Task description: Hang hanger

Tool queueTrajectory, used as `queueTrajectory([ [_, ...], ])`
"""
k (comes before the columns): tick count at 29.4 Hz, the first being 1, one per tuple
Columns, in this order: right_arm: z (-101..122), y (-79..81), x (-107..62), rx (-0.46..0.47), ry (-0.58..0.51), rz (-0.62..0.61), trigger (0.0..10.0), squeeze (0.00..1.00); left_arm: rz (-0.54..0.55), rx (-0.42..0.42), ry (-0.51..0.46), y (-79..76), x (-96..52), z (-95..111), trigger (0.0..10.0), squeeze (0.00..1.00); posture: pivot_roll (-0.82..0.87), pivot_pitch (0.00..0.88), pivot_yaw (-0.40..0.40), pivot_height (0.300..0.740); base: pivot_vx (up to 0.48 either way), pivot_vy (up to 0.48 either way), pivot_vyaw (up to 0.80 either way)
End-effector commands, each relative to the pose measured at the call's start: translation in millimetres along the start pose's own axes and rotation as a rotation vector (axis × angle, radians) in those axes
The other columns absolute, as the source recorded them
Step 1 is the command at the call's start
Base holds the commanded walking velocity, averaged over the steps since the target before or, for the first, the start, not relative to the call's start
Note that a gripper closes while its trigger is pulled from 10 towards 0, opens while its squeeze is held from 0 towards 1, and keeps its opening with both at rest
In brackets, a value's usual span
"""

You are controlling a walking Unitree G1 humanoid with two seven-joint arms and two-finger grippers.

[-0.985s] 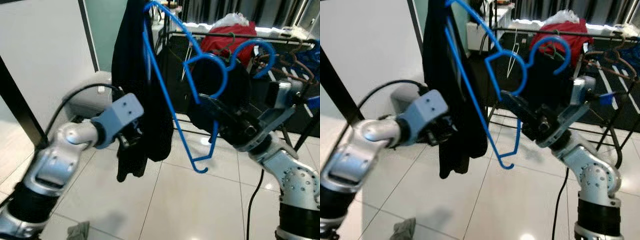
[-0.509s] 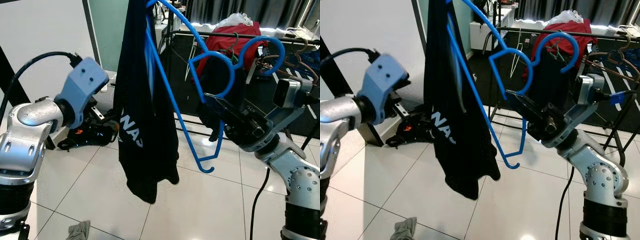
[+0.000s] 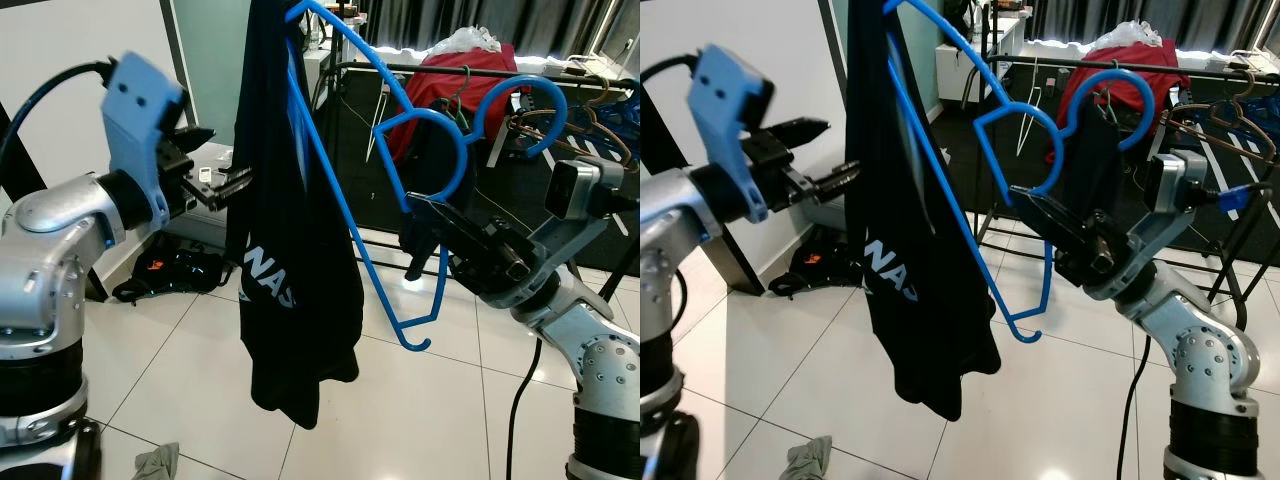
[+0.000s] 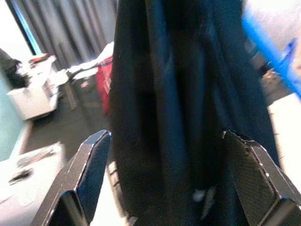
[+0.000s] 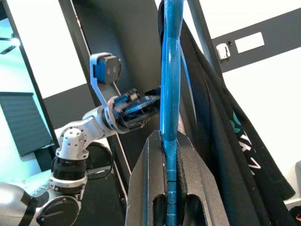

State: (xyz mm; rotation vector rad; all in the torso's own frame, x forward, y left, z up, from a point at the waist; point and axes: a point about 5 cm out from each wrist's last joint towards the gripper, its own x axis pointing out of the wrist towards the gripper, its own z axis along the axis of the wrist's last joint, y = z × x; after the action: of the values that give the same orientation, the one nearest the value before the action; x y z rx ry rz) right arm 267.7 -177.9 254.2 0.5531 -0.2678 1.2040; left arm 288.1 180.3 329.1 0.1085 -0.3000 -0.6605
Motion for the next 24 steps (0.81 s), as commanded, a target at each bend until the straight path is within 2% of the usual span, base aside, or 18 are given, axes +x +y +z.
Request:
queueTrajectory([
  [1,4,6.8,2.3,-0.026,-0.013,0.045,10.0,0.0,-0.015,-0.034,-0.038,0.0,-2.3,4,10.0,0.0,0.02,0.0,0.001,0.74,0.0,0.0,0.0],
  [7,4,9.4,3.3,-0.024,-0.006,0.063,10.0,0.0,-0.025,-0.102,-0.111,3.4,-4.6,8,10.0,0.0,0.01,0.0,-0.001,0.74,0.0,0.0,0.0],
  [16,5,16.9,6.5,-0.021,0.002,0.107,10.0,0.0,0.032,-0.183,-0.119,8.0,0.4,1,10.0,0.0,0.01,0.0,0.001,0.74,0.0,0.0,0.0],
  [23,6,18.7,6.9,-0.023,0.0,0.116,10.0,0.0,0.012,-0.195,-0.102,2.3,4.0,-5,10.0,0.0,0.01,0.0,0.005,0.74,0.0,0.0,0.0],
  [24,6,19.1,6.9,-0.023,0.0,0.117,10.0,0.0,0.004,-0.2,-0.107,1.1,4.4,-5,4.2,0.0,0.01,0.0,0.006,0.74,0.0,0.0,0.0],
])
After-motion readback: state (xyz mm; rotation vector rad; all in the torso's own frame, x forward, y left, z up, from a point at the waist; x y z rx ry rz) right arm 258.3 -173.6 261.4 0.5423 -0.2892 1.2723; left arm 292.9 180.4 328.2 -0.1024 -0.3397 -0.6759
